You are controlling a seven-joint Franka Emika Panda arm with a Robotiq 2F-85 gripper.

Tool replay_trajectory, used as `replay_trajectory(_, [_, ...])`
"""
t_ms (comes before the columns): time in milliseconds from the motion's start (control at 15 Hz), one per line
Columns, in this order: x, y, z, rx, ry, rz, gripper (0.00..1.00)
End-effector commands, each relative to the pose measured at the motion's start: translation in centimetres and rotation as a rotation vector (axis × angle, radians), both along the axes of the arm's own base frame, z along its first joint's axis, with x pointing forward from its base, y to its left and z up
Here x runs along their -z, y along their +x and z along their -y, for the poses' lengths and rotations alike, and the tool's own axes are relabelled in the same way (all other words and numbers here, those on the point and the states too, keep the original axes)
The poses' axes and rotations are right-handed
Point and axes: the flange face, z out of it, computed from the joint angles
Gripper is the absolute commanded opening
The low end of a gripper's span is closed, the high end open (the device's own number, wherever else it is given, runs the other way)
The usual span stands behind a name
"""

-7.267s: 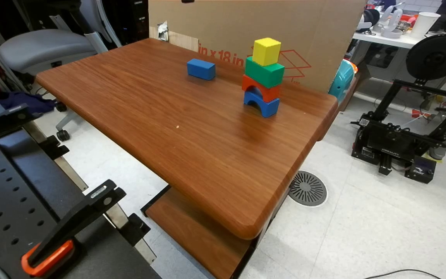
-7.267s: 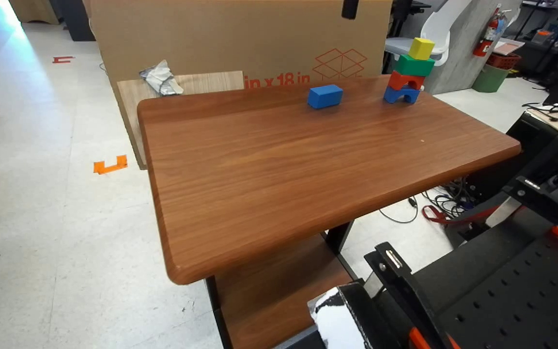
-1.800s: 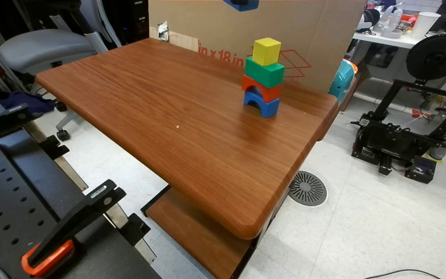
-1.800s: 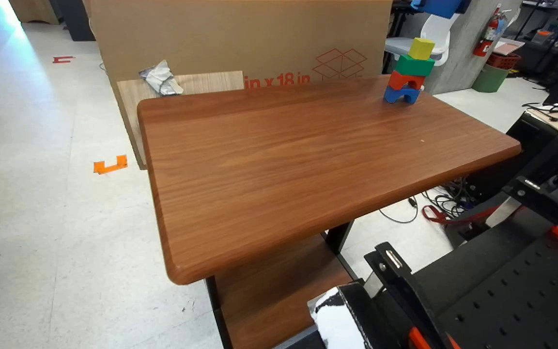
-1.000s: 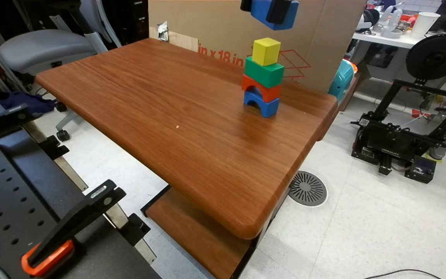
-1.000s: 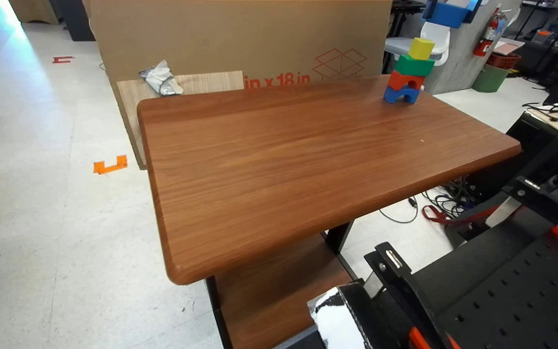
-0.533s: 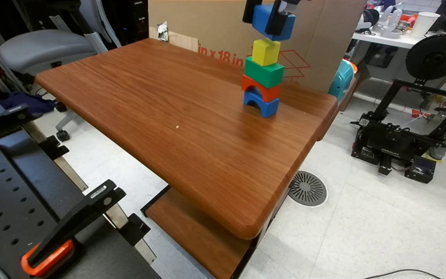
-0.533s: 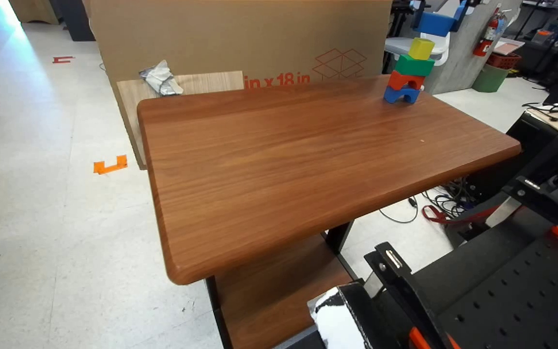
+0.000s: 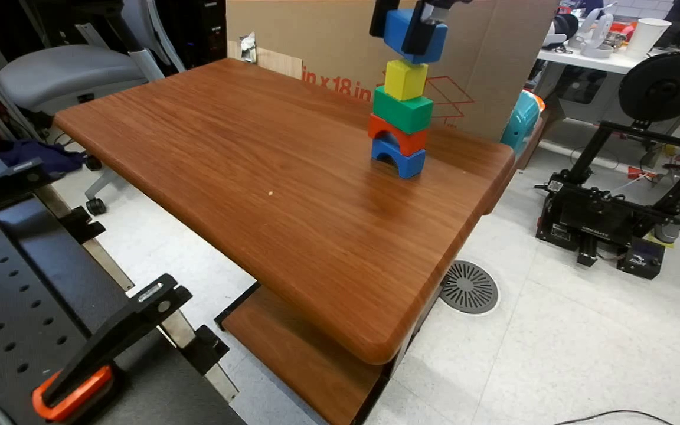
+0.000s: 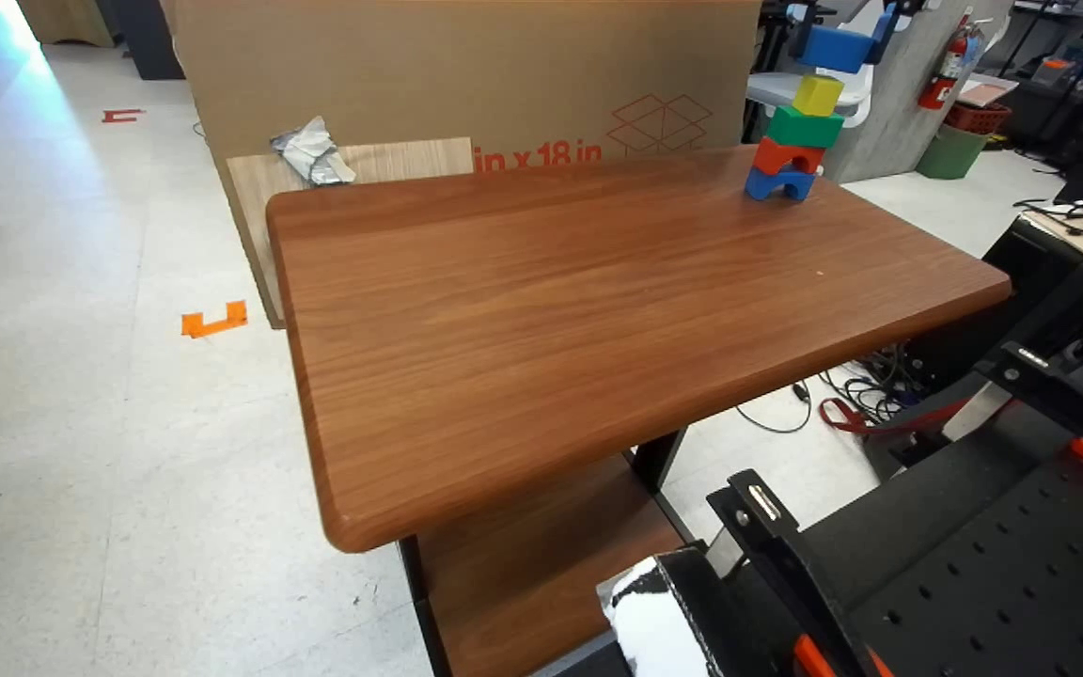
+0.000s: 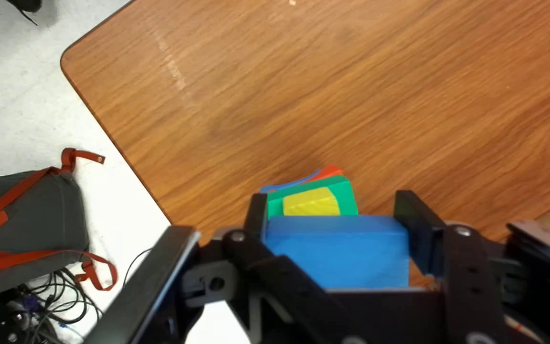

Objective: Put the blue block on top of the stacked blocks

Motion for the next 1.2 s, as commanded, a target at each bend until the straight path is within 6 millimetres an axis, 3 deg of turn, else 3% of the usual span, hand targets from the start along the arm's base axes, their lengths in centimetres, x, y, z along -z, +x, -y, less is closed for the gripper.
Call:
replay_trajectory(0, [0.1,0.7,-0.4,0.009,-0.036,-0.039,0.43])
replay_trajectory(600, [0.6,1.0,-1.1,0.010,-0.054,-0.066,0.43])
replay_trajectory(667, [0.6,1.0,-1.1,0.011,-0.047,-0.070,0.92])
replay_trajectory(867, [0.4,1.0,-1.3,0.011,-0.043,-0.070,1.00])
replay_trajectory(1133, [-0.6,0.9,-1.6,0.006,-0.037,-0.046,1.00])
